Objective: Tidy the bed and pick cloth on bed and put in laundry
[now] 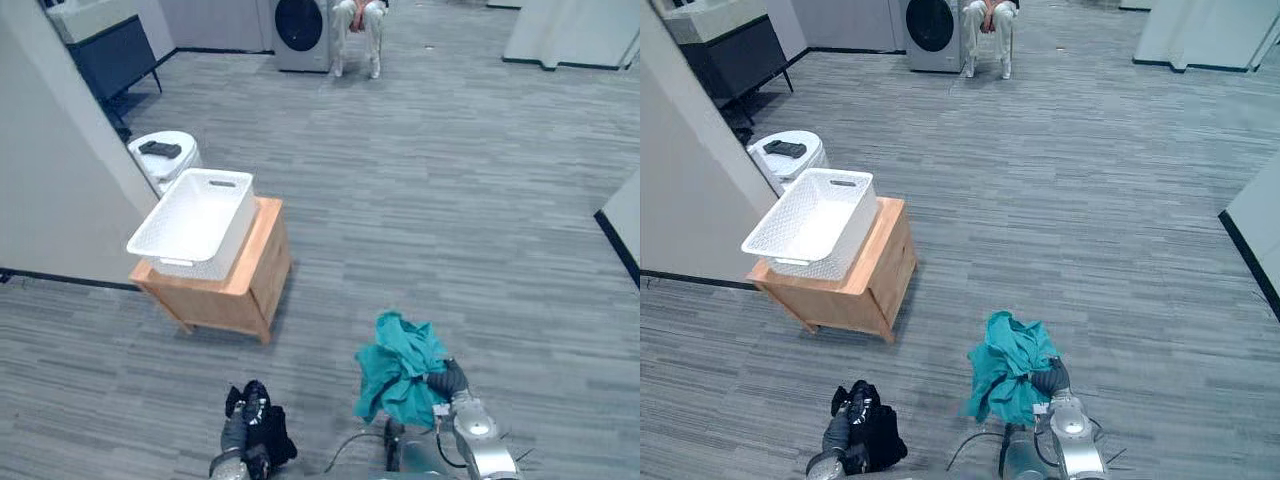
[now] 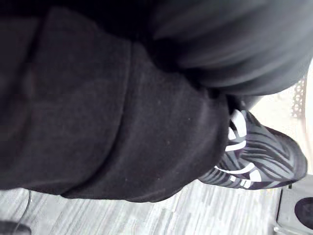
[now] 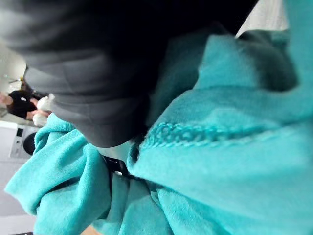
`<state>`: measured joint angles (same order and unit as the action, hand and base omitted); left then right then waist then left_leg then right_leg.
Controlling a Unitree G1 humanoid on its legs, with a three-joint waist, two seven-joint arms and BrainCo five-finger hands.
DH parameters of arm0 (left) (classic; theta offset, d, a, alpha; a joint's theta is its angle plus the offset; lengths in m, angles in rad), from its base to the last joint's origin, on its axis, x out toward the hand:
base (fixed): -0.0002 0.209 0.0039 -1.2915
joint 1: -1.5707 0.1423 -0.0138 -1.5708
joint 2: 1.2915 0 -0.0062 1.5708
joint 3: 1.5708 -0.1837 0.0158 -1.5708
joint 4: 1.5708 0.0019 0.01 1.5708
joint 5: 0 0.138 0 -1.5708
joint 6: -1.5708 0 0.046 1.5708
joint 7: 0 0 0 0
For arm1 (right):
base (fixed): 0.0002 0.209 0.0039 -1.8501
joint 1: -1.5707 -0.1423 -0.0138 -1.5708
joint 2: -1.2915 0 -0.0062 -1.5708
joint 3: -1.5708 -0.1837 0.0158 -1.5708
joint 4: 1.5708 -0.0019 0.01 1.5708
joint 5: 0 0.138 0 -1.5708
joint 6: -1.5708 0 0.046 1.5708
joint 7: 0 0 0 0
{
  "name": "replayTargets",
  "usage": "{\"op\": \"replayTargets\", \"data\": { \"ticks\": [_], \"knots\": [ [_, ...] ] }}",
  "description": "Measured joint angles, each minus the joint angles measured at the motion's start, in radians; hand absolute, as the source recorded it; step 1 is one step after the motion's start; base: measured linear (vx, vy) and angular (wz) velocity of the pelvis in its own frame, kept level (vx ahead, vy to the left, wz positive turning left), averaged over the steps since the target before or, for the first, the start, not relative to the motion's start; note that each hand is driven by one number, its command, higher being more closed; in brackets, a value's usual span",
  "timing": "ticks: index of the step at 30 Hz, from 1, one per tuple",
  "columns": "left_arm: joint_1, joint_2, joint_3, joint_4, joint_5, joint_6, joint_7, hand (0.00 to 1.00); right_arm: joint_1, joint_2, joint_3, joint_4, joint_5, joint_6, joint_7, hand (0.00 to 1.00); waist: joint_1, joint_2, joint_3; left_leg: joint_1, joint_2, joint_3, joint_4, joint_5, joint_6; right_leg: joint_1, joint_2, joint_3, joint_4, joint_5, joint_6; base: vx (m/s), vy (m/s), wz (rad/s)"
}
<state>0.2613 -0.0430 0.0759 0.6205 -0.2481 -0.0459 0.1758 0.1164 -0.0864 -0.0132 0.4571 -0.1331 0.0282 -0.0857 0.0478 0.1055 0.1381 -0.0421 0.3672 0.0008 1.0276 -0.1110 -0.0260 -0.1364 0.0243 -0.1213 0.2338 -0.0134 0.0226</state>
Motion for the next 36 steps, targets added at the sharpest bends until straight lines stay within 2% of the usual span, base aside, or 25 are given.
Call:
{"op": "replayTargets", "data": {
  "ticks": [1, 2, 4, 7, 10, 11, 12, 13, 14, 15, 16, 17, 18, 20, 23, 25, 27, 29, 30, 31, 32, 33, 34, 35, 36],
  "knots": [
    [-0.005, -0.002, 0.0, -0.003, -0.001, -0.001, -0.001, 1.0, 0.0, 0.0, -0.001, 0.0, 0.007, 0.0, -0.002, 1.0, 0.003, 0.003, 0.004, -0.03, 0.016, 0.029, 0.066, -0.013, 0.017, 0.042, 0.011, 0.0, -0.028, -0.005, -0.01, 0.46, -0.398, -0.09],
    [-0.008, -0.001, 0.002, -0.013, -0.007, -0.002, -0.002, 1.0, -0.002, 0.001, -0.002, -0.001, 0.007, 0.0, -0.005, 1.0, 0.01, -0.016, 0.016, -0.075, 0.01, 0.098, 0.115, -0.041, 0.009, 0.113, 0.01, 0.002, -0.072, -0.015, -0.026, 0.41, -0.344, 0.08],
    [-0.023, -0.001, 0.003, -0.053, -0.007, -0.005, -0.005, 1.0, -0.002, -0.001, -0.009, -0.007, 0.007, -0.001, -0.006, 1.0, 0.019, -0.043, 0.02, -0.143, -0.036, 0.215, 0.02, -0.082, -0.016, 0.182, -0.008, -0.012, -0.137, -0.025, -0.04, 0.37, -0.275, 0.17],
    [-0.03, -0.005, 0.002, -0.083, -0.007, -0.008, -0.025, 1.0, -0.005, -0.004, -0.012, -0.012, 0.006, -0.001, 0.0, 1.0, 0.019, -0.055, 0.025, -0.208, -0.125, 0.382, -0.327, -0.088, -0.017, 0.258, -0.021, -0.07, -0.215, -0.037, -0.05, 0.36, -0.123, 0.46],
    [-0.038, -0.016, -0.008, -0.083, -0.006, -0.006, -0.031, 1.0, -0.018, -0.027, -0.03, -0.012, 0.003, 0.0, 0.0, 1.0, 0.02, -0.058, 0.025, -0.187, -0.225, 0.642, -0.715, -0.064, -0.016, 0.33, -0.022, -0.161, -0.258, -0.067, -0.01, 0.46, -0.017, 0.83],
    [-0.037, -0.016, -0.004, -0.083, -0.006, -0.006, -0.031, 1.0, -0.038, -0.038, -0.027, -0.012, 0.0, 0.0, -0.002, 1.0, 0.024, -0.056, 0.022, -0.175, -0.237, 0.715, -0.786, -0.035, 0.02, 0.345, -0.015, -0.183, -0.257, -0.097, 0.001, 0.5, 0.056, 0.51],
    [-0.032, -0.015, 0.0, -0.081, -0.007, -0.003, -0.03, 1.0, -0.061, -0.036, -0.026, -0.011, -0.008, -0.001, -0.003, 1.0, 0.025, -0.056, 0.019, -0.155, -0.24, 0.748, -0.803, 0.025, 0.138, 0.37, -0.014, -0.198, -0.243, -0.139, 0.019, 0.43, 0.069, 0.5],
    [-0.031, -0.015, 0.007, -0.08, -0.007, 0.0, -0.029, 1.0, -0.068, -0.032, -0.026, -0.011, -0.01, -0.001, -0.003, 1.0, 0.024, -0.073, 0.017, -0.147, -0.26, 0.745, -0.806, 0.018, 0.177, 0.375, -0.03, -0.212, -0.218, -0.163, 0.035, 0.44, 0.103, 0.47],
    [-0.022, -0.015, 0.012, -0.078, -0.006, 0.001, -0.029, 1.0, -0.076, -0.018, -0.024, -0.011, -0.018, -0.001, -0.002, 1.0, 0.026, -0.098, 0.017, -0.12, -0.295, 0.735, -0.833, 0.006, 0.196, 0.354, -0.066, -0.219, -0.112, -0.202, 0.07, 0.35, 0.113, 0.35],
    [-0.02, -0.015, 0.01, -0.078, -0.007, 0.003, -0.031, 1.0, -0.08, -0.012, -0.023, -0.011, -0.021, -0.001, -0.002, 1.0, 0.03, -0.101, 0.016, -0.105, -0.304, 0.727, -0.845, 0.002, 0.202, 0.332, -0.08, -0.221, -0.036, -0.211, 0.084, 0.45, 0.184, 0.4],
    [-0.018, -0.014, 0.016, -0.08, -0.007, 0.004, -0.029, 1.0, -0.084, 0.001, -0.021, -0.011, -0.029, -0.001, -0.001, 1.0, 0.033, -0.108, 0.013, -0.076, -0.317, 0.698, -0.854, -0.001, 0.217, 0.261, -0.113, -0.218, 0.184, -0.212, 0.119, 0.47, 0.189, 0.57],
    [-0.02, -0.011, 0.015, -0.081, -0.007, 0.004, -0.023, 1.0, -0.085, 0.019, -0.019, -0.01, -0.035, -0.001, -0.002, 1.0, 0.028, -0.119, 0.01, -0.048, -0.331, 0.659, -0.859, -0.014, 0.22, 0.181, -0.151, -0.191, 0.4, -0.166, 0.204, 0.48, 0.177, 0.75],
    [-0.023, -0.009, 0.014, -0.081, -0.008, 0.005, -0.021, 1.0, -0.085, 0.026, -0.018, -0.01, -0.036, -0.001, -0.001, 1.0, 0.021, -0.123, 0.01, -0.03, -0.344, 0.631, -0.868, -0.02, 0.22, 0.142, -0.167, -0.173, 0.511, -0.149, 0.23, 0.48, 0.139, 1.22],
    [-0.035, 0.008, 0.0, -0.08, -0.016, 0.006, -0.02, 1.0, -0.067, 0.043, -0.005, -0.01, -0.04, -0.002, 0.002, 1.0, -0.003, -0.123, 0.013, 0.061, -0.379, 0.502, -0.892, -0.024, 0.214, 0.067, -0.223, -0.154, 0.749, -0.171, 0.189, 0.48, 0.088, 1.68],
    [-0.053, 0.025, -0.007, -0.081, -0.015, 0.003, -0.018, 1.0, -0.07, 0.044, 0.035, -0.023, -0.04, -0.008, 0.003, 1.0, -0.008, -0.105, 0.022, 0.122, -0.387, 0.368, -0.899, -0.037, 0.188, -0.013, -0.265, -0.149, 0.622, -0.226, 0.098, 0.43, -0.068, 1.45],
    [-0.083, 0.046, -0.027, -0.075, -0.011, -0.001, -0.018, 1.0, -0.067, 0.047, 0.04, -0.049, -0.037, -0.015, 0.003, 1.0, -0.011, -0.101, 0.021, 0.129, -0.39, 0.264, -0.921, -0.046, 0.168, -0.064, -0.246, -0.057, 0.317, -0.214, 0.101, 0.31, -0.167, 1.52],
    [-0.116, 0.063, -0.054, -0.034, 0.018, -0.002, -0.02, 1.0, -0.062, 0.047, 0.019, -0.051, -0.036, -0.02, 0.003, 1.0, -0.018, -0.11, 0.017, 0.131, -0.403, 0.148, -0.933, -0.047, 0.145, -0.065, -0.239, 0.099, -0.047, -0.12, 0.137, 0.27, -0.221, 1.63],
    [-0.122, 0.075, -0.065, -0.004, 0.042, -0.001, -0.02, 1.0, -0.049, 0.05, 0.005, -0.051, -0.035, -0.019, 0.002, 1.0, -0.029, -0.115, 0.015, 0.154, -0.398, 0.056, -0.921, -0.073, 0.094, -0.067, -0.252, 0.172, -0.127, -0.073, 0.164, 0.32, -0.323, 1.54],
    [-0.113, 0.089, -0.065, 0.001, 0.058, -0.002, -0.021, 1.0, -0.031, 0.061, 0.001, -0.056, -0.035, -0.019, 0.002, 1.0, -0.03, -0.124, 0.013, 0.163, -0.389, 0.021, -0.9, -0.113, 0.048, -0.055, -0.254, 0.177, -0.125, -0.057, 0.151, 0.37, -0.465, 1.44],
    [-0.102, 0.098, -0.062, 0.001, 0.064, -0.002, -0.021, 1.0, -0.017, 0.067, 0.007, -0.067, -0.034, -0.019, 0.002, 1.0, -0.03, -0.125, 0.01, 0.162, -0.377, 0.007, -0.868, -0.144, 0.037, -0.052, -0.248, 0.175, -0.108, -0.047, 0.138, 0.31, -0.436, 1.18],
    [-0.076, 0.106, -0.033, -0.001, 0.067, -0.003, -0.021, 1.0, 0.005, 0.069, 0.038, -0.101, -0.033, -0.019, 0.005, 1.0, -0.028, -0.124, 0.006, 0.165, -0.334, -0.017, -0.792, -0.209, 0.004, -0.021, -0.216, 0.143, -0.073, -0.05, 0.133, 0.34, -0.505, 0.9],
    [-0.048, 0.111, -0.003, -0.001, 0.067, -0.003, -0.021, 1.0, 0.016, 0.069, 0.071, -0.134, -0.032, -0.02, 0.008, 1.0, -0.028, -0.128, -0.001, 0.163, -0.288, -0.01, -0.707, -0.244, -0.005, 0.02, -0.172, 0.1, -0.063, -0.069, 0.108, 0.37, -0.521, 1.02],
    [-0.051, 0.104, 0.005, 0.004, 0.066, 0.001, -0.02, 1.0, 0.015, 0.064, 0.071, -0.158, -0.03, -0.022, 0.009, 1.0, -0.039, -0.113, 0.007, 0.108, -0.245, 0.013, -0.571, -0.26, 0.0, 0.04, -0.148, 0.071, -0.046, -0.052, 0.119, 0.4, -0.613, 1.17],
    [-0.053, 0.088, 0.001, 0.005, 0.066, 0.001, -0.021, 1.0, 0.024, 0.049, 0.069, -0.202, -0.024, -0.022, 0.003, 1.0, -0.057, -0.086, 0.015, 0.003, -0.155, 0.099, -0.337, -0.232, 0.01, 0.074, -0.107, 0.022, -0.054, -0.039, 0.094, 0.3, -0.481, 1.11],
    [-0.047, 0.061, 0.002, 0.007, 0.063, 0.0, -0.021, 1.0, 0.027, 0.023, 0.066, -0.224, -0.02, -0.023, 0.0, 1.0, -0.048, -0.061, 0.018, -0.064, -0.086, 0.169, -0.215, -0.208, -0.005, 0.109, -0.081, -0.004, -0.072, -0.021, 0.054, 0.36, -0.451, 0.85]
  ]
}}
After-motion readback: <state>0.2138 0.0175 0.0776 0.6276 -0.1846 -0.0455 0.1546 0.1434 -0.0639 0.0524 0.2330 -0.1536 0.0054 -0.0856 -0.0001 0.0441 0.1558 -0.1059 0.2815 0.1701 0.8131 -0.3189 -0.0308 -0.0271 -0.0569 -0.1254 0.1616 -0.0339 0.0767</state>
